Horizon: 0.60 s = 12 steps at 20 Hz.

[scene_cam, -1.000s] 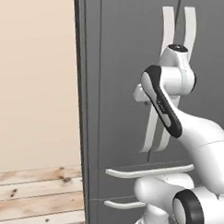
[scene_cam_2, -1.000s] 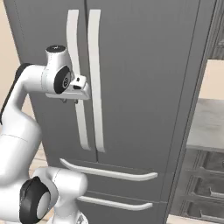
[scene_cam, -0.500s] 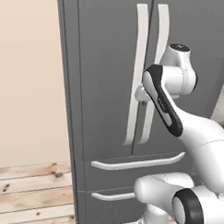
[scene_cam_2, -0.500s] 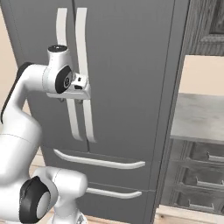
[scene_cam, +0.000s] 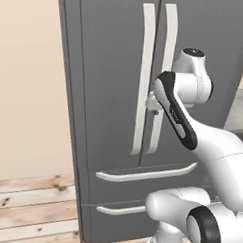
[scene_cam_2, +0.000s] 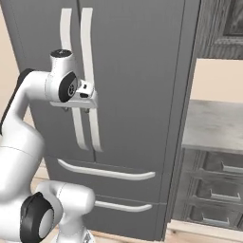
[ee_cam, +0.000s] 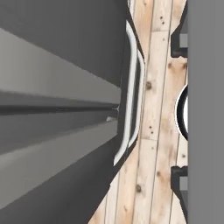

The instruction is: Gather the carrot and potato from the fridge and place them on a tray on the dining counter. Then gather the fish and chicken drumstick from the fridge and place them on the other tray.

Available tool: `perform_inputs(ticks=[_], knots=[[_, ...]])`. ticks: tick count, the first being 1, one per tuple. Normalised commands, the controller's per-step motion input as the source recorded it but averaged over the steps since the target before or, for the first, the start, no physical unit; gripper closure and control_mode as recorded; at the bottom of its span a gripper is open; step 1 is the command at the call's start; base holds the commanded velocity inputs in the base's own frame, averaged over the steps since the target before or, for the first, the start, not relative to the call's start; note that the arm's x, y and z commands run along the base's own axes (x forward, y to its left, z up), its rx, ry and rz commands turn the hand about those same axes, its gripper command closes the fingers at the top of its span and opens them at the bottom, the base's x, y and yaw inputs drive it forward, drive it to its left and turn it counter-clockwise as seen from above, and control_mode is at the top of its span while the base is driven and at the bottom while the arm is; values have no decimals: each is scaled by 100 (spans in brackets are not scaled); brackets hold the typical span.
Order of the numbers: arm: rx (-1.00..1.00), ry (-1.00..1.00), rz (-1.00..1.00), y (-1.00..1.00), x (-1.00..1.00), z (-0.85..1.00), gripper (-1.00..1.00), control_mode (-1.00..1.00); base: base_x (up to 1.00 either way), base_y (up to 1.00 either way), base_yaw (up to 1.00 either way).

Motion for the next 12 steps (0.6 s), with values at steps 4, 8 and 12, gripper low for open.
perform_inputs(ticks=[4,8,12], knots=[[0,0,0,0,0,0,-100,100,-19,-38,0],[0,0,0,0,0,0,-100,100,-33,-1,0],[0,0,0,0,0,0,-100,100,-28,33,0]])
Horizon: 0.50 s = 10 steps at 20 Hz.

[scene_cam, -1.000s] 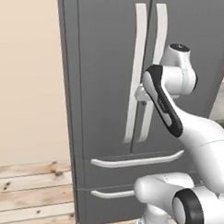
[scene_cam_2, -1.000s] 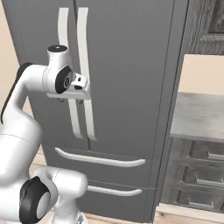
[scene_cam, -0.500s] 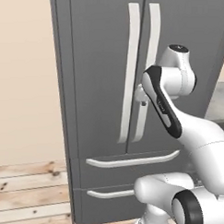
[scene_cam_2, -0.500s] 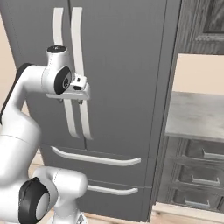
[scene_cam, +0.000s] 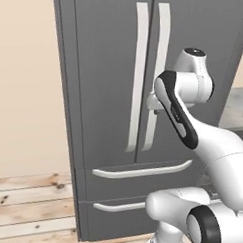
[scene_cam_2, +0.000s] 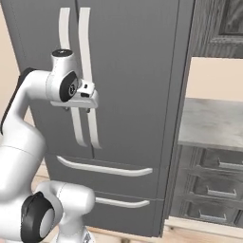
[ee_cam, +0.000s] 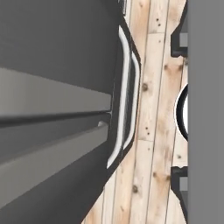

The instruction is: Gather the carrot and potato from the fridge and place them on a tray on the dining counter. Then gather the fish and chicken drumstick from the fridge and place them on the other tray.

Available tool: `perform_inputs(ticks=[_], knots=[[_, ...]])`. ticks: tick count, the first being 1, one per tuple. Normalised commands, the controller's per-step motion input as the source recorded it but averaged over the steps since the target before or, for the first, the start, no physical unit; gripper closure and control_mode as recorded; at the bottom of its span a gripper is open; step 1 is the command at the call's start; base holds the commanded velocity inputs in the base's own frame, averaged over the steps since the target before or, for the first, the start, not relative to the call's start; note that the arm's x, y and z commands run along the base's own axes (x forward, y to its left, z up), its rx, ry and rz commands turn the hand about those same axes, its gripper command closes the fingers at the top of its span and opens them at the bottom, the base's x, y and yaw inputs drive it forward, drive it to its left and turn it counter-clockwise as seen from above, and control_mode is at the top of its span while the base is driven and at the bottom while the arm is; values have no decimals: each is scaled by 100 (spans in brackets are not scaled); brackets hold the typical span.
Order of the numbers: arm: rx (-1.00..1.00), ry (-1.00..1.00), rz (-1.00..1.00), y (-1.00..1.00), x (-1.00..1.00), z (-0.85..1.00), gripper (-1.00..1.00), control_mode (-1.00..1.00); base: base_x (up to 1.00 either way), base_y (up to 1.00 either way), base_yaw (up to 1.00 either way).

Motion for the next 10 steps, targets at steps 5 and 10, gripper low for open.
perform_inputs(ticks=[5,10], knots=[[0,0,0,0,0,0,-100,100,-16,16,-2],[-4,-17,-3,1,-3,11,-100,-100,-2,1,-1]])
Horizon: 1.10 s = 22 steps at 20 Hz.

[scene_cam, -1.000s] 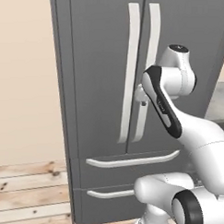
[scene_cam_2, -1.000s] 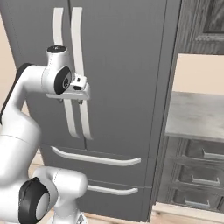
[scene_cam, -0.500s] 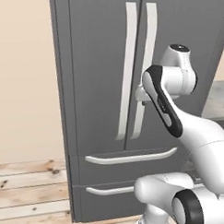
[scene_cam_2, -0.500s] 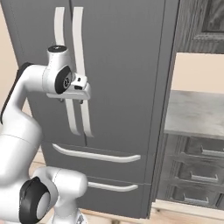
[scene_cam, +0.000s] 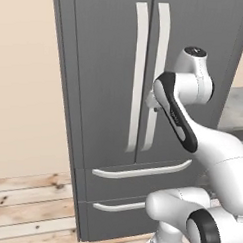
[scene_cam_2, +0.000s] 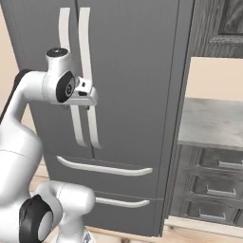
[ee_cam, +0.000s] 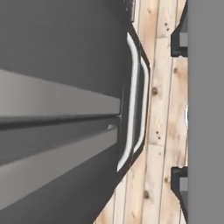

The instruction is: Gather the carrot and potato from the fridge and place them on a tray on the dining counter. Then gather the fish and chicken drumstick from the fridge and place them on the other tray.

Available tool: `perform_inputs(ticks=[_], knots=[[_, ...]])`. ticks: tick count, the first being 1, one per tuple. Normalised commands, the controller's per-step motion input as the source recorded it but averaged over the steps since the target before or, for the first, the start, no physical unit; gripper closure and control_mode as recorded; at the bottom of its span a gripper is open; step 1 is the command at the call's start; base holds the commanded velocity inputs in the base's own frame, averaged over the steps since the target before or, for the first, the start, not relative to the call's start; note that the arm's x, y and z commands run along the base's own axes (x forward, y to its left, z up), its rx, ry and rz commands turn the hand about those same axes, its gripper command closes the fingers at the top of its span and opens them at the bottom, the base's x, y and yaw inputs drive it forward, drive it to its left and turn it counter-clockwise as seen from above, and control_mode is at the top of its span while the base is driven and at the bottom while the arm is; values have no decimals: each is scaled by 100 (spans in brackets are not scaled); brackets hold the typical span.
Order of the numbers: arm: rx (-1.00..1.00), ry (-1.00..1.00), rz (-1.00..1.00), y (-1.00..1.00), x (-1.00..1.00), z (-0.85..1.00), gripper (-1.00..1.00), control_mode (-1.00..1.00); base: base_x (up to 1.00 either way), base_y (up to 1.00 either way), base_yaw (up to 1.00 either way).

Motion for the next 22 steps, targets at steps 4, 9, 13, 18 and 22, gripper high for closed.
perform_inputs(ticks=[4,9,13,18,22], knots=[[-6,-25,-3,0,33,29,-100,-100,0,0,0],[-1,-12,-5,0,47,7,-100,-100,0,0,0],[0,-5,-7,0,55,0,-100,-100,0,0,0],[0,-10,-6,0,22,6,-100,-100,0,0,0],[0,-8,-4,-3,1,9,-100,-100,0,0,0]])
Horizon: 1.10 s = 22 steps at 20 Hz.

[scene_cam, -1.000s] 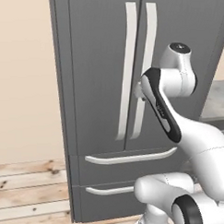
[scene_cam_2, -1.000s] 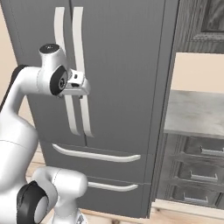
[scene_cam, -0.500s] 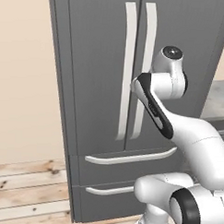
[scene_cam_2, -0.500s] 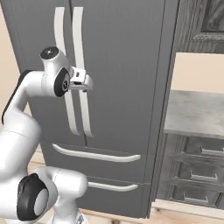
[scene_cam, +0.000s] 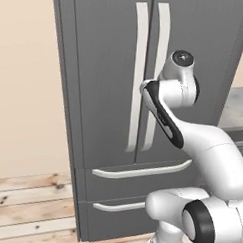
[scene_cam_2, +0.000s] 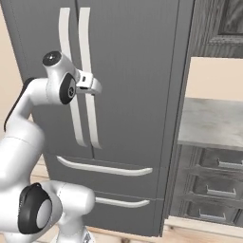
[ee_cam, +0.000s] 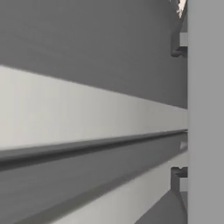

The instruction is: Gather the carrot and potato from the fridge and place them on a tray on the dining counter. Then gather the fish and chicken drumstick from the fridge and place them on the other tray.

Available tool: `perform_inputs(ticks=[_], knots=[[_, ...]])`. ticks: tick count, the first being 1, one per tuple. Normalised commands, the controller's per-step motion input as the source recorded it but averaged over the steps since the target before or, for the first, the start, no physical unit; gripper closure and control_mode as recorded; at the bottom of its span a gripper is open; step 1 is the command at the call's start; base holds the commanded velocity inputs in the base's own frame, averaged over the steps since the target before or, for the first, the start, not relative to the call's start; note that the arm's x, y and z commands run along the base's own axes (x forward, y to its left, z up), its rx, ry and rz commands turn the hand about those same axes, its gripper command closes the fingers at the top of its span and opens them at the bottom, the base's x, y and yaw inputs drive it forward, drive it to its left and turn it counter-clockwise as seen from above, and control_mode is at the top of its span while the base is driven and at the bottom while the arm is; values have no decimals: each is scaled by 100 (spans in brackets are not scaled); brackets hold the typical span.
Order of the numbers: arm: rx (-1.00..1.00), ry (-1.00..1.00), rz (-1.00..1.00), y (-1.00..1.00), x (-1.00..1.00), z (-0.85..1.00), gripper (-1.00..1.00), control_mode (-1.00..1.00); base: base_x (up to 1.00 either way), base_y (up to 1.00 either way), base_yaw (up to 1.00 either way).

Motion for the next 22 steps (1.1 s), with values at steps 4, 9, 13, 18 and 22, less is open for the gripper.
perform_inputs(ticks=[4,9,13,18,22], knots=[[0,-7,-1,0,5,10,-100,-100,0,0,0],[0,-3,0,-6,13,14,-100,-100,0,0,0],[0,-2,0,-4,22,14,-100,-100,0,0,0],[0,-4,0,0,28,22,-100,-100,0,0,0],[0,-6,0,0,29,24,-100,-100,0,0,0]])
